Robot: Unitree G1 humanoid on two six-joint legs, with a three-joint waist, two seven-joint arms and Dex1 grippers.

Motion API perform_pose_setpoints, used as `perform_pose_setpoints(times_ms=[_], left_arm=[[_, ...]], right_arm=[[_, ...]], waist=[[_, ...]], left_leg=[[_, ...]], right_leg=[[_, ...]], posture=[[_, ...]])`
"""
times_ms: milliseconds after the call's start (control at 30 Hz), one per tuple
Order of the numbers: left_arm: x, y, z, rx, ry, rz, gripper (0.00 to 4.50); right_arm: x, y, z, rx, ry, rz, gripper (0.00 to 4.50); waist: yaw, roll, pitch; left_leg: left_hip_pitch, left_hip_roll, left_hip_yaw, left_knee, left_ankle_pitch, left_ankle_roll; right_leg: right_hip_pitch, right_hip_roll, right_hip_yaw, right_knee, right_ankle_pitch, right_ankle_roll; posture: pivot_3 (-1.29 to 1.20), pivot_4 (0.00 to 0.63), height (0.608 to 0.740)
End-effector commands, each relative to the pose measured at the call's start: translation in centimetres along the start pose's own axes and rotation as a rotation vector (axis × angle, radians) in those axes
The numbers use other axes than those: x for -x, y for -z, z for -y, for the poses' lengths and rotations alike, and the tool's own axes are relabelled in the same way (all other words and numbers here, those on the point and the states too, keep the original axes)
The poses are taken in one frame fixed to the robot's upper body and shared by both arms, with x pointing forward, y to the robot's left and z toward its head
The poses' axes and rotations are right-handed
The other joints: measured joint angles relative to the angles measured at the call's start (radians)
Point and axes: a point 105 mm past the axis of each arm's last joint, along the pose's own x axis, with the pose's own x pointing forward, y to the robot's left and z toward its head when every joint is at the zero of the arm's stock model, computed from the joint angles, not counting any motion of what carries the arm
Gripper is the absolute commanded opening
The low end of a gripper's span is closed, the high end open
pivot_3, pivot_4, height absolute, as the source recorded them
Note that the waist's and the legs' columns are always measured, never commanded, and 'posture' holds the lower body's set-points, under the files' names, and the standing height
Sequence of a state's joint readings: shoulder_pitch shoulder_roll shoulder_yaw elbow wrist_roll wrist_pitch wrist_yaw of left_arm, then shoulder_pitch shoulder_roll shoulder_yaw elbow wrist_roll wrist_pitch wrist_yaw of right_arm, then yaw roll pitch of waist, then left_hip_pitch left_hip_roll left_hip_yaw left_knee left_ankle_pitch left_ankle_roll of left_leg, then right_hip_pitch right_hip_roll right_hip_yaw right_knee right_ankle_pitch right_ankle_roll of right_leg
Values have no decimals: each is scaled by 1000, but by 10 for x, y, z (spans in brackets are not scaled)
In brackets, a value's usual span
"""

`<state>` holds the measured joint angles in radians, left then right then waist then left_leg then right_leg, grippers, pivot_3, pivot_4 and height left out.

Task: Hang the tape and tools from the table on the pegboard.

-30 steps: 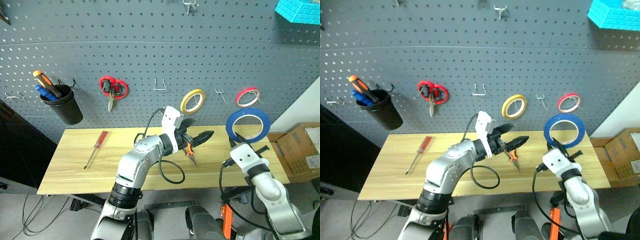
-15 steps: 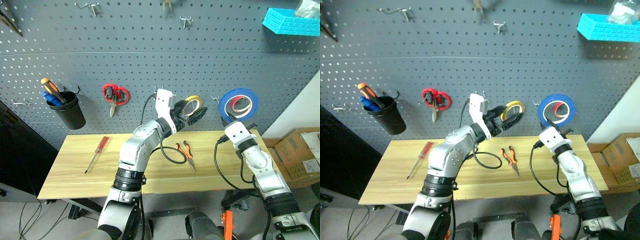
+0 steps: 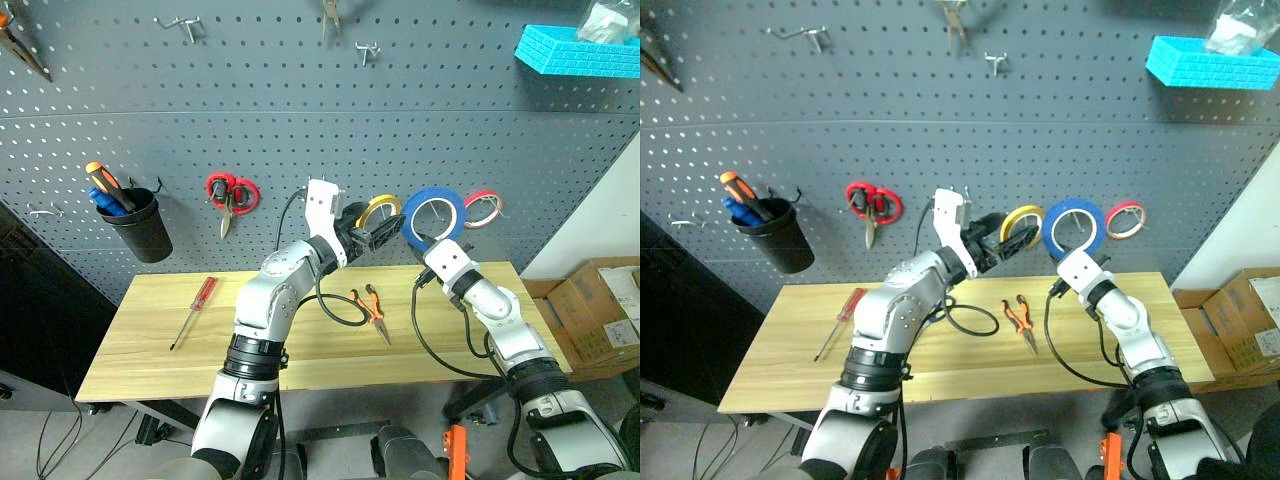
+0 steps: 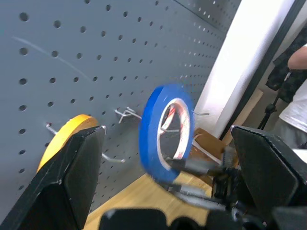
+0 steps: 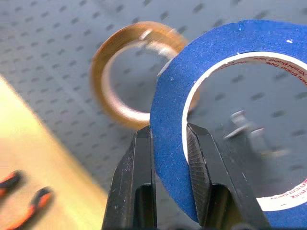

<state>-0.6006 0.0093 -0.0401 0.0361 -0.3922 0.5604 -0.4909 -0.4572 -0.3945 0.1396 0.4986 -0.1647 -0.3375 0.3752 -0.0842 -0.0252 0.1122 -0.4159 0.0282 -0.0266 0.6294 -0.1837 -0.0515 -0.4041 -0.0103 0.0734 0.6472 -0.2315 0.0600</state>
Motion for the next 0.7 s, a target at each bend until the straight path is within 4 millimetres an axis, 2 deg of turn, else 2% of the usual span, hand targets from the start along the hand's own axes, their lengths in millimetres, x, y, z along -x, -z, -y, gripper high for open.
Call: perform_pose_setpoints(times_ms=[33,233,500,633,700], left_arm=[[-3,-14,7,-40,33,40,4500],[-6,-15,7,-43,38,37,4500],[-7,-14,9,-41,43,38,4500],[-5,-11,10,-38,42,34,4500],[-2,-7,7,-33,25,24,4500]], right_arm=[[-8,-9,24,-15,42,33,545],[-16,-6,47,-33,73,2,545],[-13,-2,49,-49,91,-10,3088],[-7,3,43,-82,99,-23,4420],[2,7,33,-87,86,-37,4470]], waist=[[0,0,0],[0,0,0],[0,1,-2],[0,2,-3],[1,3,-5]], left_leg=[[0,0,0,0,0,0],[0,0,0,0,0,0],[0,0,0,0,0,0],[0,0,0,0,0,0],[0,0,0,0,0,0]], right_leg=[[0,0,0,0,0,0],[0,0,0,1,0,0],[0,0,1,1,0,0],[0,0,1,1,0,0],[0,0,1,1,0,0]], posture=[[-17,16,740],[-17,16,740],[-15,18,740],[-11,21,740],[-11,25,740]])
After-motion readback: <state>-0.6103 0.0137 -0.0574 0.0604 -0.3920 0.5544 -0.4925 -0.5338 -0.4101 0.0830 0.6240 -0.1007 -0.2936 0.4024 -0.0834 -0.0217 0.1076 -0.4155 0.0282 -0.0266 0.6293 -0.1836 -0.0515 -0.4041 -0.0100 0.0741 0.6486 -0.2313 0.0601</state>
